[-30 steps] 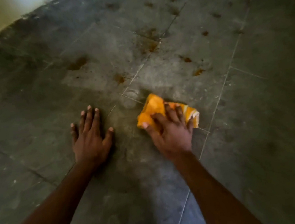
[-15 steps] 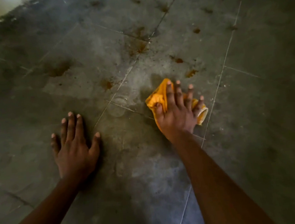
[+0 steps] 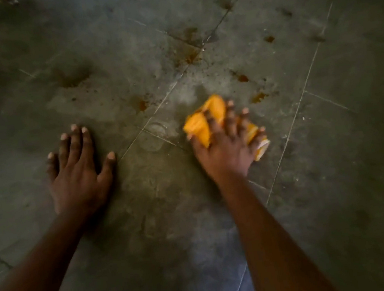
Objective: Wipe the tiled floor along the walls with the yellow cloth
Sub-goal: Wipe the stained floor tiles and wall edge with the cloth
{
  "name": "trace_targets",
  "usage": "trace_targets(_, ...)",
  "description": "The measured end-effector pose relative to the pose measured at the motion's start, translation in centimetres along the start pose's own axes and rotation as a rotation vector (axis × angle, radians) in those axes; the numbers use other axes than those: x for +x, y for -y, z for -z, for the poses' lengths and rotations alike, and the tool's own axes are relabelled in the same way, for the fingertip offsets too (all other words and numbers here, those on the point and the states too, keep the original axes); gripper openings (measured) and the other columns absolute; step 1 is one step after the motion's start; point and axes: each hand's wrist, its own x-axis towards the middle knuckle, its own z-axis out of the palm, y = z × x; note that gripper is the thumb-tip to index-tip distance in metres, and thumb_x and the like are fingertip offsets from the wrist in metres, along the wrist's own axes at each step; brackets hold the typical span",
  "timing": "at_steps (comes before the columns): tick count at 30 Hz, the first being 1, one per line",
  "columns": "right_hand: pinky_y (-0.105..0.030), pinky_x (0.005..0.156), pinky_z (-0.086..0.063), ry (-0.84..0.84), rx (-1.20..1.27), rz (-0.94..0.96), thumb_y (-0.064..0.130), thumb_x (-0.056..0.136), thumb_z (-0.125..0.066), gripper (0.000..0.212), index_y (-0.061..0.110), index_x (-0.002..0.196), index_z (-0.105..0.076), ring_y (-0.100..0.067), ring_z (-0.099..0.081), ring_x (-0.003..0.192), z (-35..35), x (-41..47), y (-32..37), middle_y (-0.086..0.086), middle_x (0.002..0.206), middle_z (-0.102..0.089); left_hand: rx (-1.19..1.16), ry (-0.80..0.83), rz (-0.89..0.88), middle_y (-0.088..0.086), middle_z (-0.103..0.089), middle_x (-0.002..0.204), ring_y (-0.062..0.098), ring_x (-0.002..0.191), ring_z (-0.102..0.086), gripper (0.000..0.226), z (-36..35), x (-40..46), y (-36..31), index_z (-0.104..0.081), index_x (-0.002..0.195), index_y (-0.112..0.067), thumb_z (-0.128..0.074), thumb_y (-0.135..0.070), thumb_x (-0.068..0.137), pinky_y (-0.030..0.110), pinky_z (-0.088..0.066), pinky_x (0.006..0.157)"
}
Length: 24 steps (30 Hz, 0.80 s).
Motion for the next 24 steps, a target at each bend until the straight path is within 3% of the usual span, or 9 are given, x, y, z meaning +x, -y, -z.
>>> trace_targets(2, -0.066, 0.122, 0.004, 0.001, 0.013, 0.155, 0.079, 0.090, -0.031, 0.069, 0.058, 0.156, -0.024, -0.027, -0.001, 0.161, 0.1, -3.7, -0.1, 0.008, 0.175, -0.006, -0.014, -0.010, 0.009, -0.007, 0.010, 0.175, 0.013, 0.161, 0.011, 0.085, 0.1, -0.4, -0.6, 0.001, 0.167, -0.027, -0.010, -0.075, 0.097, 0.048, 0.002, 0.131)
trace_targets(4, -0.063, 0.124, 0.000, 0.033, 0.018, 0.172, 0.076, 0.091, -0.035, 0.065, 0.063, 0.154, -0.021, -0.023, -0.004, 0.161, 1.3, -6.2, -2.3, 0.012, 0.174, -0.004, -0.030, -0.022, 0.024, -0.007, 0.009, 0.175, 0.013, 0.161, 0.011, 0.085, 0.6, -0.6, -0.8, -0.001, 0.168, -0.027, -0.010, -0.074, 0.098, 0.049, 0.001, 0.131)
trace_targets(7, -0.068, 0.124, -0.003, 0.057, 0.017, -0.089, 0.075, 0.090, -0.031, 0.068, 0.061, 0.155, -0.019, -0.028, 0.000, 0.161, 2.3, -3.6, -4.8, 0.007, 0.175, 0.000, -0.036, -0.007, 0.018, -0.006, 0.009, 0.175, 0.013, 0.161, 0.012, 0.084, 1.1, -0.3, -0.9, 0.000, 0.167, -0.026, -0.011, -0.073, 0.098, 0.048, 0.002, 0.131)
trace_targets(10, -0.073, 0.120, 0.000, -0.007, 0.058, -0.339, 0.070, 0.092, -0.033, 0.069, 0.055, 0.158, -0.019, -0.032, 0.005, 0.160, 1.3, 2.2, -1.3, 0.003, 0.175, 0.002, -0.030, -0.026, 0.016, -0.006, 0.007, 0.176, 0.014, 0.162, 0.010, 0.082, 0.6, -0.3, -0.8, -0.001, 0.168, -0.025, -0.015, -0.070, 0.099, 0.047, 0.002, 0.131)
trace_targets(12, -0.073, 0.119, 0.004, 0.032, 0.045, -0.243, 0.067, 0.095, -0.034, 0.069, 0.052, 0.160, -0.015, -0.033, 0.007, 0.160, 0.2, 4.4, 2.9, 0.003, 0.175, 0.004, -0.021, -0.037, 0.021, -0.006, 0.006, 0.176, 0.014, 0.162, 0.009, 0.081, 0.4, -0.3, -0.7, -0.002, 0.168, -0.026, -0.016, -0.069, 0.100, 0.047, 0.001, 0.131)
trace_targets(14, -0.072, 0.120, 0.003, 0.063, -0.011, 0.046, 0.067, 0.095, -0.032, 0.068, 0.052, 0.160, -0.017, -0.033, 0.002, 0.161, -0.4, 3.0, 5.8, 0.002, 0.175, -0.001, -0.008, -0.038, 0.033, -0.006, 0.005, 0.176, 0.014, 0.162, 0.008, 0.081, 0.5, -0.3, -0.8, -0.002, 0.168, -0.026, -0.016, -0.068, 0.100, 0.047, -0.001, 0.131)
trace_targets(17, -0.070, 0.122, -0.008, 0.102, -0.068, 0.301, 0.075, 0.092, -0.030, 0.067, 0.061, 0.156, -0.017, -0.030, -0.006, 0.161, 0.6, -2.5, 4.0, 0.008, 0.174, -0.008, -0.013, -0.028, 0.049, -0.006, 0.005, 0.176, 0.014, 0.162, 0.008, 0.080, 0.9, -0.4, -1.1, -0.003, 0.168, -0.026, -0.016, -0.066, 0.099, 0.048, -0.003, 0.131)
trace_targets(21, -0.072, 0.121, -0.004, 0.095, -0.038, -0.078, 0.084, 0.086, -0.022, 0.074, 0.063, 0.155, -0.005, -0.037, 0.006, 0.160, 1.7, -2.0, 0.0, 0.007, 0.175, 0.007, -0.006, -0.017, 0.040, -0.007, 0.009, 0.175, 0.014, 0.162, 0.011, 0.079, 0.9, -0.4, -1.2, 0.001, 0.167, -0.027, -0.016, -0.066, 0.101, 0.048, -0.001, 0.132)
trace_targets(24, -0.076, 0.117, 0.003, 0.004, 0.001, -0.189, 0.080, 0.092, -0.018, 0.075, 0.053, 0.160, -0.002, -0.041, 0.023, 0.155, -0.2, 4.1, 5.2, 0.007, 0.172, 0.020, -0.001, -0.030, 0.041, -0.007, 0.009, 0.175, 0.014, 0.162, 0.011, 0.079, 0.6, -0.2, -1.0, 0.002, 0.167, -0.027, -0.016, -0.066, 0.100, 0.047, 0.001, 0.132)
